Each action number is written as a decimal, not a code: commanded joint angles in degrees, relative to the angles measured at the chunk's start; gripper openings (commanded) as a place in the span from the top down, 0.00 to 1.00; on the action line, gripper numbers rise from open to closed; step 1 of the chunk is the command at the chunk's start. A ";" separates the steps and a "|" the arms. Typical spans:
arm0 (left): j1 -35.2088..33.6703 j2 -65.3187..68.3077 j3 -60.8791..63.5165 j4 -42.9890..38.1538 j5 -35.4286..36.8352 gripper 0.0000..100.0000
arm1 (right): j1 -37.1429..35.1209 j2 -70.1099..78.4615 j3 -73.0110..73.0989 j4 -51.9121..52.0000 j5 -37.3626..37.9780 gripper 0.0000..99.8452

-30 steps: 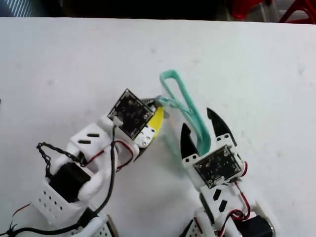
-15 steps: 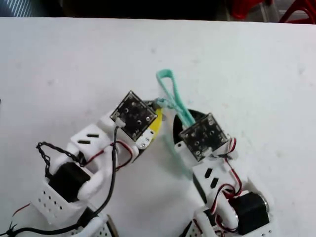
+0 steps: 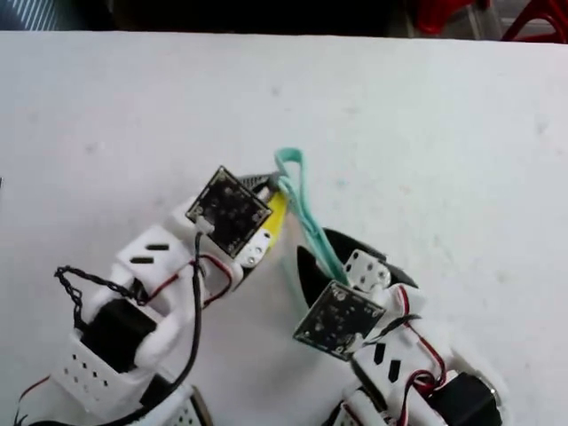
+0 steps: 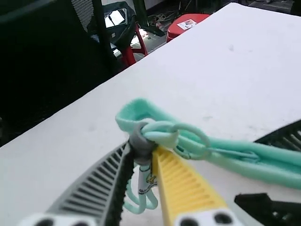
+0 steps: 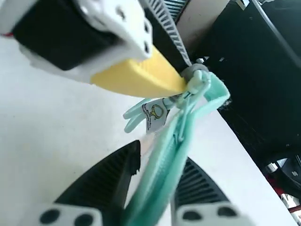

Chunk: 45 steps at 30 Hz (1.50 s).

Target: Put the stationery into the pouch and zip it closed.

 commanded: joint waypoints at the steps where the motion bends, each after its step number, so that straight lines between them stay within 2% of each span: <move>1: -8.84 0.22 -1.05 -6.24 -0.70 0.98 | -6.81 -1.10 -2.46 3.56 1.41 0.98; 5: -14.99 0.22 -1.05 -7.30 -0.70 0.98 | -7.16 -1.10 -2.46 4.09 1.41 0.98; 9: -18.24 0.22 -1.05 -7.30 -0.70 0.98 | -7.43 -1.10 -2.46 4.18 1.32 0.98; 16: -15.69 0.04 -0.53 -5.63 -0.70 0.98 | -7.43 -1.10 -2.46 4.26 1.23 0.98; 21: -16.57 0.22 -0.62 -7.38 -0.62 0.98 | -7.52 -5.49 -4.22 8.57 3.52 0.98; 23: -18.15 0.31 -0.53 -8.00 -0.44 0.98 | -9.98 -7.78 -7.82 12.79 4.48 0.98; 26: -19.21 1.63 0.26 -9.58 -0.35 0.98 | -18.59 -7.43 -13.45 19.82 4.48 0.98; 28: -19.12 2.95 0.62 -9.93 -0.35 0.98 | -23.34 -5.58 -14.24 21.93 4.48 0.98; 30: -18.68 3.82 0.62 -9.58 -0.35 0.98 | -24.40 -4.09 -14.15 21.76 4.40 0.98; 32: -18.68 4.00 0.44 -8.97 -0.26 0.98 | -21.05 -3.47 -14.42 20.70 4.48 0.98; 40: -18.51 -3.03 0.44 -4.48 -0.62 0.98 | 0.48 -6.20 -13.98 11.47 3.78 0.98; 45: -10.59 -8.57 0.70 1.67 -4.04 0.98 | 10.33 -6.02 -6.86 0.57 -6.95 0.98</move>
